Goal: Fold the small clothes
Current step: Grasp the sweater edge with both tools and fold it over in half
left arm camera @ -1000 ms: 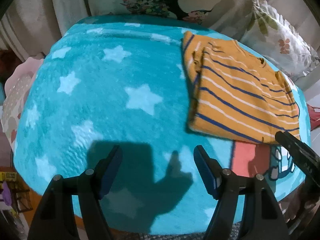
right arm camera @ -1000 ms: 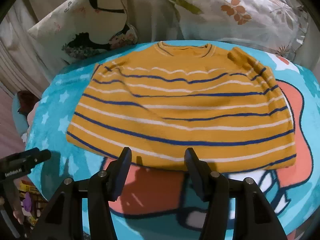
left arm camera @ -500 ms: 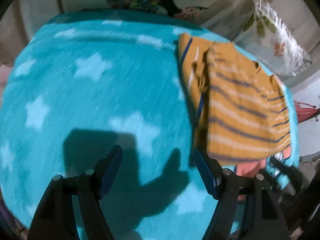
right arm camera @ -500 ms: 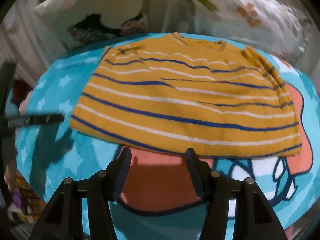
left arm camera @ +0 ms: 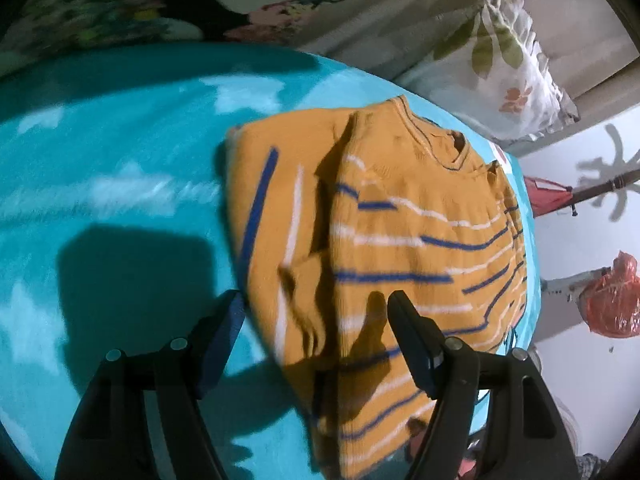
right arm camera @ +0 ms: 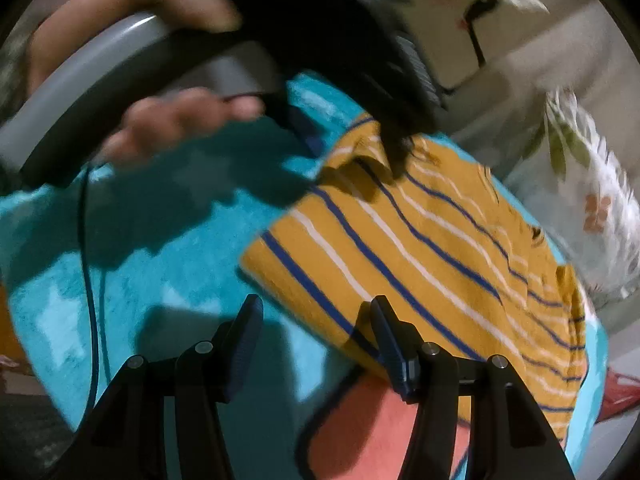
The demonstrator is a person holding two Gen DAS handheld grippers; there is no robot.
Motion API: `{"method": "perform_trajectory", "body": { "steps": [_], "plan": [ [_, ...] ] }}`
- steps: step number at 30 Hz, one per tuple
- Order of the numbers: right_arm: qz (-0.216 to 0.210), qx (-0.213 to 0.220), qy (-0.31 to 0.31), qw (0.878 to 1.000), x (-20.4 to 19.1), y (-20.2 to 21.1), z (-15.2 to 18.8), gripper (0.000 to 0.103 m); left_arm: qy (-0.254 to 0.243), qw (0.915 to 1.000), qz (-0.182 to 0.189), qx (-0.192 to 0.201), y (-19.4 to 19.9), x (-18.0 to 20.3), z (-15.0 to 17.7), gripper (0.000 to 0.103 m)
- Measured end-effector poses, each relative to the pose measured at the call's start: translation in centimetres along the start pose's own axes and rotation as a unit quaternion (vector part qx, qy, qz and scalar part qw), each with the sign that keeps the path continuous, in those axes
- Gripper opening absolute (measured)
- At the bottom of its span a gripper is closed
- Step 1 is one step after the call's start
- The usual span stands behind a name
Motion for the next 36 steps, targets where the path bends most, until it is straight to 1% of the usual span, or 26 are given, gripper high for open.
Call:
{"method": "perform_trajectory", "body": {
  "steps": [3, 5, 8, 10, 13, 14, 15, 16, 17, 18, 19, 23, 26, 28, 30, 31, 33, 35, 36],
  "plan": [
    [0.03, 0.003, 0.011, 0.999, -0.2, -0.9, -1.0, 0.045, -0.015, 0.9998, 0.009, -0.013, -0.5, 1.0, -1.0, 0.073],
    [0.044, 0.002, 0.012, 0.999, -0.2, -1.7, -1.6, 0.044, -0.024, 0.9995, 0.009, -0.021, -0.9, 1.3, -1.4, 0.073],
    [0.063, 0.002, 0.01, 0.998, -0.2, -2.5, -2.2, 0.043, -0.028, 0.9993, 0.011, -0.022, -1.4, 1.7, -2.0, 0.074],
    [0.076, 0.004, 0.017, 0.997, -0.3, -2.7, -2.7, 0.043, -0.022, 0.9994, 0.016, -0.022, -1.5, 1.9, -2.2, 0.075],
    [0.089, 0.006, 0.034, 0.995, -0.5, -2.8, -3.1, 0.043, 0.004, 0.9993, 0.035, -0.015, -1.5, 1.7, -2.7, 0.075],
    [0.088, 0.006, 0.037, 0.995, -0.9, -2.6, -3.1, 0.04, 0.016, 0.999, 0.04, -0.012, -1.4, 1.6, -2.9, 0.073],
    [0.078, 0.007, 0.036, 0.996, -1.0, -2.6, -3.1, 0.029, 0.028, 0.9989, 0.037, -0.007, -1.4, 1.3, -3.1, 0.059],
    [0.062, 0.007, 0.03, 0.998, -1.0, -2.6, -3.0, 0.025, 0.038, 0.9989, 0.028, -0.003, -1.3, 0.9, -3.3, 0.046],
    [0.055, 0.007, 0.025, 0.998, -0.8, -2.5, -2.8, 0.017, 0.048, 0.9986, 0.022, -0.006, -1.4, 0.5, -3.4, 0.023],
    [0.05, 0.008, 0.02, 0.999, -0.7, -2.3, -2.8, 0.011, 0.057, 0.998, 0.027, -0.007, -1.4, 0.4, -3.4, 0.021],
    [0.043, 0.012, 0.012, 0.999, -0.5, -2.0, -2.8, 0.011, 0.063, 0.9977, 0.027, 0.001, -1.2, 0.5, -3.3, 0.02],
    [0.011, 0.038, -0.018, 0.999, 1.4, 0.0, -2.6, 0.009, 0.043, 0.9983, -0.01, 0.039, 0.1, 2.7, -2.7, 0.017],
    [-0.001, 0.065, -0.028, 0.997, 3.0, 2.2, -2.2, 0.008, 0.039, 0.9969, -0.023, 0.065, 1.5, 5.3, -2.7, 0.016],
    [-0.006, 0.081, -0.037, 0.996, 4.5, 3.7, -1.5, 0.008, 0.039, 0.996, -0.021, 0.078, 2.2, 7.6, -2.7, 0.015],
    [-0.006, 0.096, -0.051, 0.994, 6.8, 5.2, -0.3, 0.007, 0.027, 0.9953, -0.027, 0.09, 2.4, 10.6, -2.8, 0.015],
    [-0.003, 0.102, -0.061, 0.993, 8.4, 5.9, 0.6, 0.007, 0.018, 0.9949, -0.029, 0.095, 2.3, 12.7, -2.9, 0.015],
    [0.009, 0.112, -0.089, 0.99, 12.1, 7.4, 3.2, 0.007, 0.001, 0.9951, -0.019, 0.097, 1.1, 17.5, -2.9, 0.015],
    [0.022, 0.113, -0.123, 0.986, 16.1, 8.5, 6.3, 0.007, -0.021, 0.9954, -0.011, 0.093, -1.0, 22.1, -2.7, 0.015],
    [0.025, 0.112, -0.136, 0.984, 17.4, 8.9, 7.5, 0.007, -0.03, 0.9955, -0.007, 0.089, -2.1, 23.9, -2.4, 0.015]
  ]
}}
Point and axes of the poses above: each gripper's, at about its wrist camera, not at the fingertips, and y roughly against the way its jaws point, x to its right, z to its underside, the point moved 9 cm from there along -y, roughly the way its jaws point, and after that the axes turned 13 degrees about y, right-handed, at the moved point
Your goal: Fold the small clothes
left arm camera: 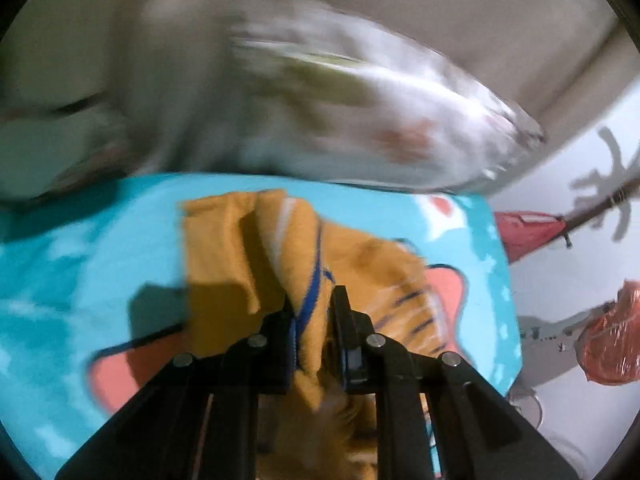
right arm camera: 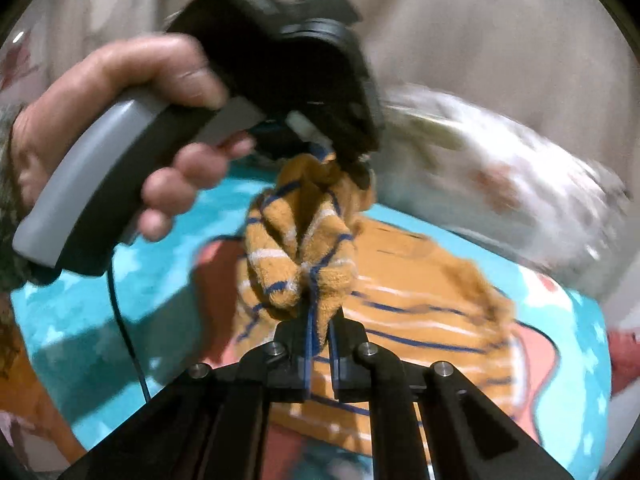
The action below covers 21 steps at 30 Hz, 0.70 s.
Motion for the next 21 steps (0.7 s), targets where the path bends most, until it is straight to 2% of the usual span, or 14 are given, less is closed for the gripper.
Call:
{"method": "perform_trajectory", "body": {
  "steps": [3, 6, 8, 10, 11, 13, 14, 15, 18, 21],
  "plan": [
    [0.014, -0.028, -0.064, 0.997, 6.5, 1.1, 5.2, 0.007, -0.013, 0.9993, 0.016, -0.031, -5.5, 6.0, 2.1, 0.01],
    [0.005, -0.076, -0.118, 0.99, 10.3, -0.1, 10.8, 0.007, -0.025, 0.9983, -0.004, -0.052, -10.2, 8.8, 4.3, 0.01],
    [-0.009, -0.103, -0.152, 0.983, 11.8, -1.2, 14.2, 0.007, -0.016, 0.9977, 0.002, -0.065, -11.5, 9.7, 5.3, 0.011],
    [-0.039, -0.107, -0.174, 0.978, 12.5, -1.6, 15.7, 0.008, -0.005, 0.9976, 0.017, -0.067, -11.1, 10.3, 5.6, 0.012],
    [-0.05, -0.105, -0.176, 0.978, 12.7, -1.5, 15.7, 0.01, -0.008, 0.9979, 0.017, -0.061, -10.4, 10.5, 5.6, 0.016],
    [-0.06, -0.097, -0.171, 0.979, 13.1, -0.6, 15.6, 0.018, -0.022, 0.999, 0.009, -0.037, -8.2, 10.5, 5.5, 0.032],
    [-0.068, -0.092, -0.169, 0.979, 13.6, -0.1, 15.5, 0.019, -0.027, 0.9995, -0.002, -0.019, -6.7, 10.1, 5.5, 0.046],
    [-0.073, -0.088, -0.172, 0.978, 14.2, 0.2, 15.7, 0.022, -0.029, 0.9995, -0.012, -0.002, -5.6, 9.8, 5.3, 0.053],
    [-0.082, -0.073, -0.211, 0.971, 17.8, 1.4, 16.2, 0.022, -0.02, 0.9979, -0.052, 0.034, -2.4, 6.9, 6.4, 0.058],
    [-0.128, -0.044, -0.283, 0.95, 20.9, 1.6, 15.4, 0.028, 0.005, 0.9963, -0.078, 0.035, -1.6, 3.6, 9.0, 0.058]
  ]
}}
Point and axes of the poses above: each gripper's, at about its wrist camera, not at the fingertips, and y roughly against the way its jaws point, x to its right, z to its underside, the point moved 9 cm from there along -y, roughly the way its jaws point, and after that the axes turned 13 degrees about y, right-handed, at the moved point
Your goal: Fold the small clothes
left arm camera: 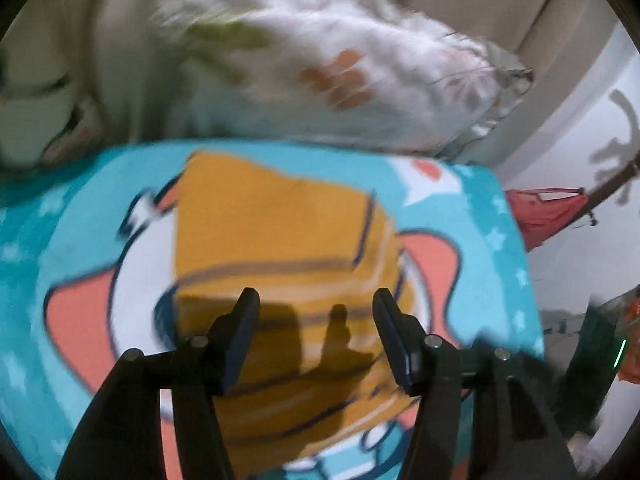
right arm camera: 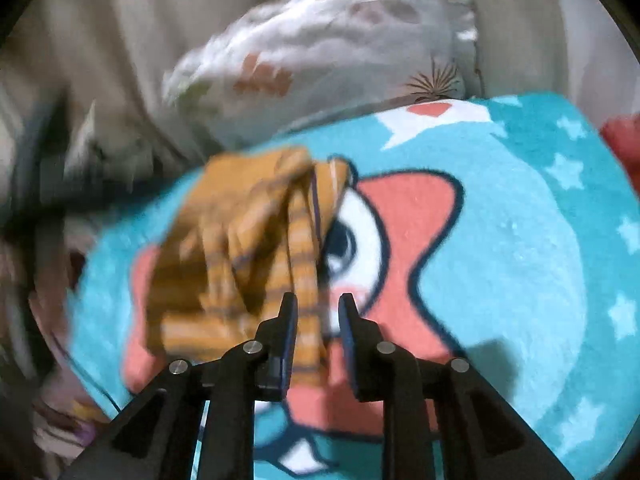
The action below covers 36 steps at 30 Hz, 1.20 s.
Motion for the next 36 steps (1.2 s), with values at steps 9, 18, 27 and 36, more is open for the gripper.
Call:
{"method": "perform_trajectory", "body": {
  "steps": [9, 18, 27, 36],
  "plan": [
    [-0.153, -0.044, -0.027, 0.987, -3.7, -8.3, -4.3, 0.038, 0.039, 0.999, -0.024, -0.004, -0.6, -3.3, 5.7, 0.058],
    [-0.133, -0.05, -0.076, 0.987, 0.4, -8.4, -4.7, 0.007, 0.029, 0.9951, -0.089, -0.033, -3.3, -3.5, 7.8, 0.058],
    [-0.069, -0.069, -0.059, 0.994, 1.8, -9.4, -4.2, 0.01, 0.022, 0.9927, -0.112, -0.038, -4.0, -3.6, 8.7, 0.065],
    [-0.134, -0.034, -0.02, 0.99, -2.7, -8.8, -10.4, 0.013, 0.062, 0.995, -0.076, -0.019, -0.7, -3.9, 9.3, 0.066]
  ]
}}
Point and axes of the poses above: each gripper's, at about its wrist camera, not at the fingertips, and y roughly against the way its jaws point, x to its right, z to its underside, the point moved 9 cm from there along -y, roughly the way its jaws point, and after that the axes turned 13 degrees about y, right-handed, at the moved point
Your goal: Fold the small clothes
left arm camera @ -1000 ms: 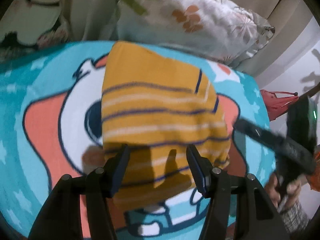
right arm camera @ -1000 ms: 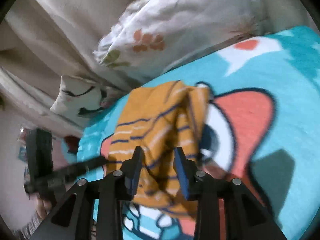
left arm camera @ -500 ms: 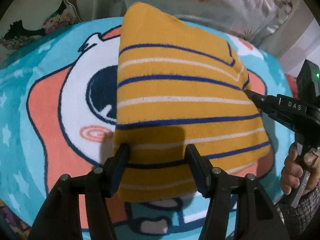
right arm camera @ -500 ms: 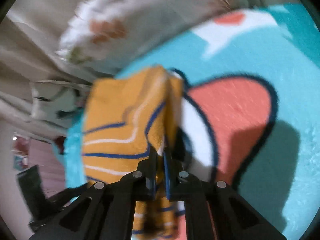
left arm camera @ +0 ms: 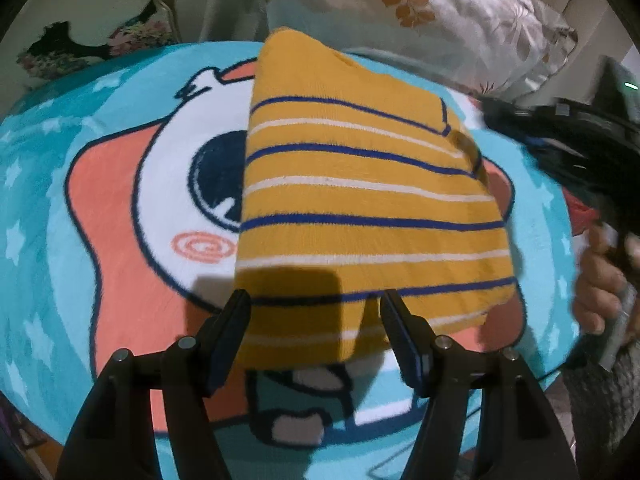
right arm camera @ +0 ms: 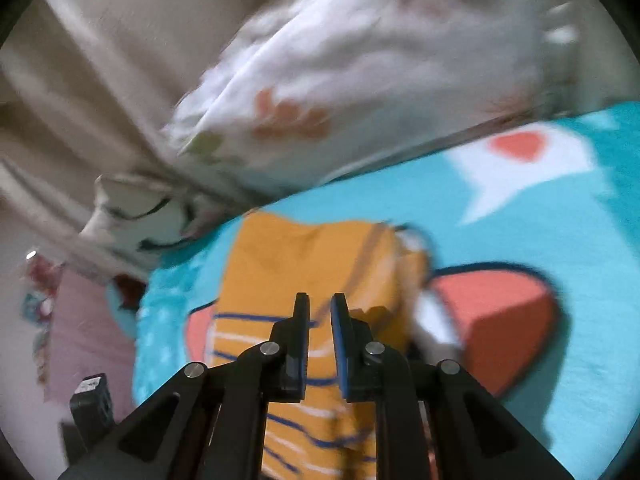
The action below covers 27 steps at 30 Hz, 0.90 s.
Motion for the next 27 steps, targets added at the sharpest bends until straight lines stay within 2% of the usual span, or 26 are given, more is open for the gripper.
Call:
{"method": "perform_trajectory", "body": {
  "steps": [1, 2, 4, 5, 7, 8, 9, 11, 13, 15, 17, 19, 23, 27],
  "plan": [
    [-0.016, -0.015, 0.001, 1.0, -0.4, -1.3, 0.1, 0.013, 0.006, 1.0, 0.0, 0.005, 0.5, -0.3, 0.2, 0.067],
    [-0.012, -0.037, 0.001, 0.999, -0.1, -3.0, 0.5, 0.013, 0.013, 0.9999, -0.001, 0.009, 1.1, -0.7, 0.4, 0.067],
    [0.031, -0.079, 0.001, 0.996, 1.9, -5.0, 1.9, 0.011, 0.031, 0.9995, 0.0, 0.012, 1.9, -1.6, 0.6, 0.067],
    [0.041, -0.088, -0.004, 0.995, 2.7, -5.7, 2.2, 0.006, 0.042, 0.999, 0.001, 0.013, 2.4, -2.2, 0.7, 0.067],
    [0.049, -0.076, -0.017, 0.996, 3.0, -4.8, 1.7, 0.009, 0.057, 0.9982, 0.002, 0.021, 3.3, -3.4, 0.8, 0.067],
    [0.061, -0.069, -0.015, 0.996, 2.9, -4.1, 1.2, 0.017, 0.066, 0.9975, 0.001, 0.025, 3.7, -4.2, 0.9, 0.067],
    [0.065, -0.056, -0.013, 0.996, 2.3, -3.2, 0.5, 0.017, 0.078, 0.9966, 0.002, 0.027, 4.0, -5.0, 1.1, 0.067],
    [-0.004, -0.032, -0.021, 0.999, -0.7, -2.2, -0.9, 0.018, 0.098, 0.9948, 0.007, 0.028, 4.2, -6.2, 1.1, 0.067],
    [-0.059, -0.03, -0.015, 0.998, -3.5, -2.6, -1.4, 0.024, 0.112, 0.9933, 0.005, 0.029, 4.0, -7.0, 1.1, 0.067],
    [-0.127, -0.049, -0.016, 0.991, -6.5, -4.2, -0.9, 0.028, 0.12, 0.9924, 0.002, 0.027, 3.9, -7.5, 1.0, 0.067],
    [-0.196, -0.094, -0.009, 0.976, -10.2, -6.8, 1.0, 0.028, 0.12, 0.9923, 0.002, 0.029, 4.1, -7.5, 1.2, 0.067],
    [-0.228, -0.14, 0.009, 0.963, -12.3, -9.2, 3.2, 0.027, 0.115, 0.9928, -0.002, 0.032, 4.3, -7.5, 1.5, 0.067],
    [-0.198, -0.199, 0.026, 0.96, -12.7, -14.2, 4.6, 0.028, 0.118, 0.9925, -0.006, 0.032, 4.4, -7.9, 2.2, 0.067],
    [-0.174, -0.186, 0.009, 0.967, -10.9, -16.2, 1.4, 0.028, 0.126, 0.9916, -0.012, 0.027, 4.4, -8.7, 3.0, 0.067]
  ]
}}
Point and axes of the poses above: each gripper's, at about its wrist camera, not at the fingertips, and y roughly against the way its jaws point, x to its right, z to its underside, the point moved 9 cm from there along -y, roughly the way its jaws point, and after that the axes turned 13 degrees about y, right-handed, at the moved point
